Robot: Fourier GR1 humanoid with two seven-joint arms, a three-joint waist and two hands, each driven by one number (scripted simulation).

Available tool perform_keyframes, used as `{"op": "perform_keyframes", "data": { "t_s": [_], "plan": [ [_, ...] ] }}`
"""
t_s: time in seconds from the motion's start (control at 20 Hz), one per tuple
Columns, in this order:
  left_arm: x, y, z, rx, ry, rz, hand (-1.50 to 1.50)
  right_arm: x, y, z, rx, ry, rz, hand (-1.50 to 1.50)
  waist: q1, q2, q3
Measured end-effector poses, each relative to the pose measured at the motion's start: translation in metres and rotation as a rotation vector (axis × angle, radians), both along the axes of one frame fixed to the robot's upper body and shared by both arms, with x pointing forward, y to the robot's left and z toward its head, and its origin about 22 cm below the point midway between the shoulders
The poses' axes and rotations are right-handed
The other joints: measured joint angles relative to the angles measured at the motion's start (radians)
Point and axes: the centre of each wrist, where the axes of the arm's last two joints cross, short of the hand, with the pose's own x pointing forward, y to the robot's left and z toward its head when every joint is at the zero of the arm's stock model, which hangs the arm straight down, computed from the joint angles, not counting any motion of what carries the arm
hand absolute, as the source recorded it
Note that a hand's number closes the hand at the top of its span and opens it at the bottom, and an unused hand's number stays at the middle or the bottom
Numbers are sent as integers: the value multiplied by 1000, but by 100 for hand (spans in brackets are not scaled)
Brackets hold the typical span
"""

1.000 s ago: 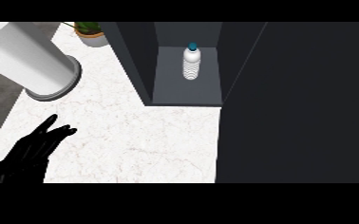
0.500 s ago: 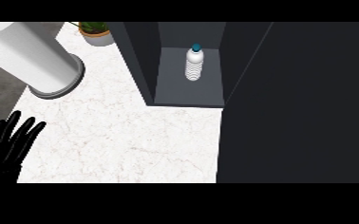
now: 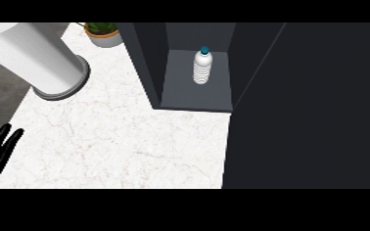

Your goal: Pick up the bottled water, place it into the cabinet and close the cabinet

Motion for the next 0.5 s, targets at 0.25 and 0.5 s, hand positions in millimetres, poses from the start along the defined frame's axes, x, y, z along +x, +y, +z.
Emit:
{"op": "perform_keyframes", "data": {
  "t_s": [0.25,0.5],
  "plan": [
    [-4,14,5,15,2,3,-150,10,22,4,-2,13,26,150,11,1,-1],
    [-7,24,10,21,3,-10,-150,20,47,12,-4,18,50,150,23,2,-1]
  ]
}}
